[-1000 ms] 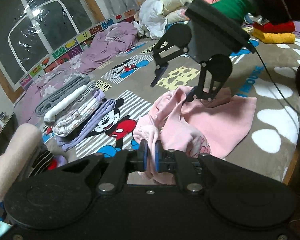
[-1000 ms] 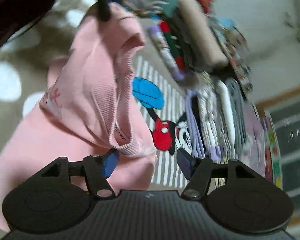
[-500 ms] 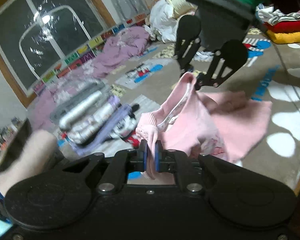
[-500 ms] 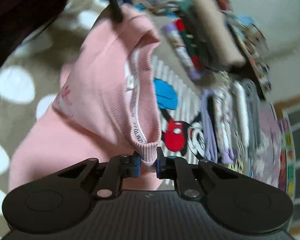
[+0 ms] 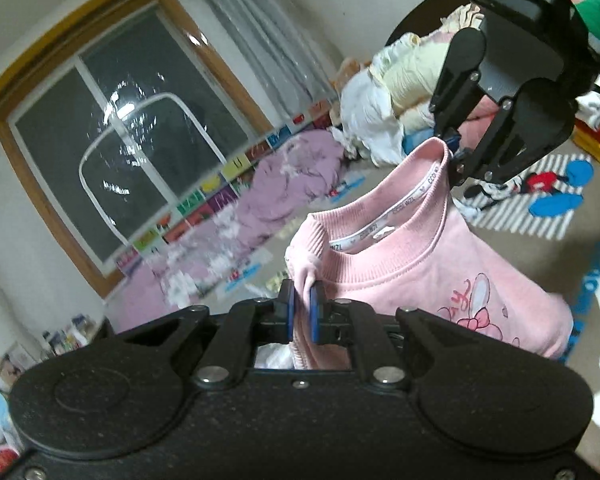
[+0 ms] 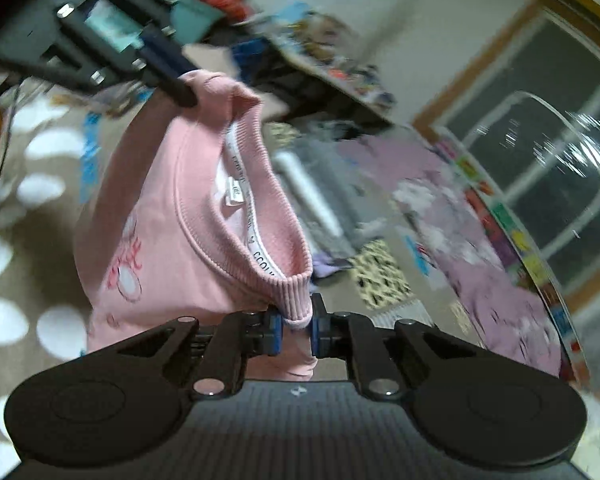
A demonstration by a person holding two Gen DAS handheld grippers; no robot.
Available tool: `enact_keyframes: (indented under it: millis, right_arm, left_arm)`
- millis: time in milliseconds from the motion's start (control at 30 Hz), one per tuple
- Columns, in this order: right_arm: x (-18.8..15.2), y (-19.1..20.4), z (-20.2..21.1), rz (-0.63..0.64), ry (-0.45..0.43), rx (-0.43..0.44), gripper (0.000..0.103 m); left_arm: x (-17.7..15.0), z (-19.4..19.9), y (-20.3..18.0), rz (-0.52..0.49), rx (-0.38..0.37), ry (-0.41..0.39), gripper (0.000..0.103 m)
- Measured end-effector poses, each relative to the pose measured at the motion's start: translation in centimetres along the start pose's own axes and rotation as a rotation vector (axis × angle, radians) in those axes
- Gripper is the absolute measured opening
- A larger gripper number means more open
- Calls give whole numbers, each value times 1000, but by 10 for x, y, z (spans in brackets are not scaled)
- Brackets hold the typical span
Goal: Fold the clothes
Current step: 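Lift the pink sweatshirt with both grippers, shaking it open to hang, then lay the sweatshirt flat on the bed and open both grippers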
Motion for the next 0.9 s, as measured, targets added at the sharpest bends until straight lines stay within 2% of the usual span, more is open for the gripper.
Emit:
enact_keyframes:
  millis: [233,400,733,900]
  right_arm:
    - [-2,-60,21,-183,-22,-82,6]
    - [-6,-89,8,-248,-45,-54,5]
    - [-17,-127,-32,-315,-45,-133,5]
    - [-23,-145,-54,-346,-57,-216,5]
  left_arm:
    - [32,-21,26,2,30,-21,6]
    - [44,-42,28,-66,37,-24,6]
    - [35,-106,21,-149,58,27,6]
    - [29,-143,11,-196,128,11,6]
Point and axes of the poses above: each gripper's, at about its wrist camera, not at the fingertips, and z roughly against the way its jaws point, y to its left, x to its top, the point moved 2 cm from there along -z, roughly the way its jaws point, and after that the axes turned 6 degrees about x, right-handed, at the moved point
